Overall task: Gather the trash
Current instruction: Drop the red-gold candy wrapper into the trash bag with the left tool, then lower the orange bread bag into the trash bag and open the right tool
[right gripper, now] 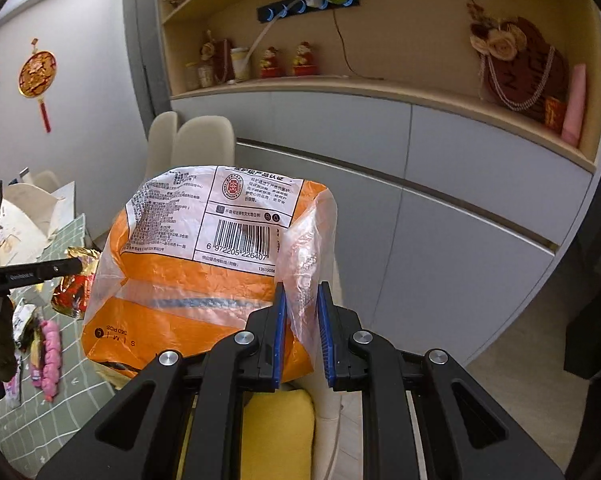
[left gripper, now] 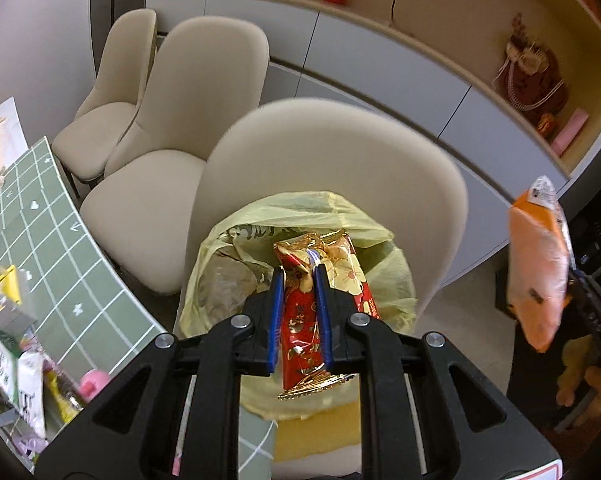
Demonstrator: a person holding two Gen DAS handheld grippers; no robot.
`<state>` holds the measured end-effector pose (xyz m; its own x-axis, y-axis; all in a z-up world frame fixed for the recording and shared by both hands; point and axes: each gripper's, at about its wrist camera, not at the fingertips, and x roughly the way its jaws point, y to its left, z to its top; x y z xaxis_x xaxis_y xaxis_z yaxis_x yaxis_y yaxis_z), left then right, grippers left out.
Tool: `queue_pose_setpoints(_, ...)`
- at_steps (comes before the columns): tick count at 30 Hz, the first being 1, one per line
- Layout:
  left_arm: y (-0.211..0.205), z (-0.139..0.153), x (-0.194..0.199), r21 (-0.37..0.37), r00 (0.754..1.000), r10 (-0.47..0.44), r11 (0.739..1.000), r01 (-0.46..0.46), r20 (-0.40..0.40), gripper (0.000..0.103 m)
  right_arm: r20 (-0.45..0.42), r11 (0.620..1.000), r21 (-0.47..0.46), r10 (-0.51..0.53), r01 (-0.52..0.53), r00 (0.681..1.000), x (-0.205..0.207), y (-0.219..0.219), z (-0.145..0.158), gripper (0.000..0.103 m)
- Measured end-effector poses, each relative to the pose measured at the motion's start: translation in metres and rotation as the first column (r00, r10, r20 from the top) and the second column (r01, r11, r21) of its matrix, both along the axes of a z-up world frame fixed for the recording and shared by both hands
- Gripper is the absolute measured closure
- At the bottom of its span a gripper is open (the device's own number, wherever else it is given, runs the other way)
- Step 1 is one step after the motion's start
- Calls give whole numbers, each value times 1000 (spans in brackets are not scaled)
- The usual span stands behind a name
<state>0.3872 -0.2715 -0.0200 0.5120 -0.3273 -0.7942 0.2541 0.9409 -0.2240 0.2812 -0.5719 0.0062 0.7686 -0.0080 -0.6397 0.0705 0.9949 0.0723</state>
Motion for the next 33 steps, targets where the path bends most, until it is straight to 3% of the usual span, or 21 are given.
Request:
queue_pose_setpoints(6,-16,-24,20,11,998,8,1000,-8,-58,88,-42,1000,14,28,-27,999,12,-8,-17,87)
queue_pose_setpoints(10,-12,-35,24,-23,994,29,999,-31,-105,68,-70,998,22,53,-52,996,19,-5,-27,87)
queue_pose_setpoints(19,24,-11,-3,-15,990,121,992,-122,-79,63,-89,983,55,182,-178,979,60,31,-44,87)
queue_pose_setpoints(24,44,-2,-28,12,987,145,989,-144,-75,62,-90,944,44,331,-328,940,91,92,-49,87)
queue_pose_setpoints(28,61,2,-50,41,983,176,984,-174,-59,61,-155,902,20,429,-432,890,119,145,-70,87)
queue_pose_setpoints(33,83,4,-71,44,973,222,975,-220,-57,61,-317,870,-164,401,-466,860,139,179,-107,87)
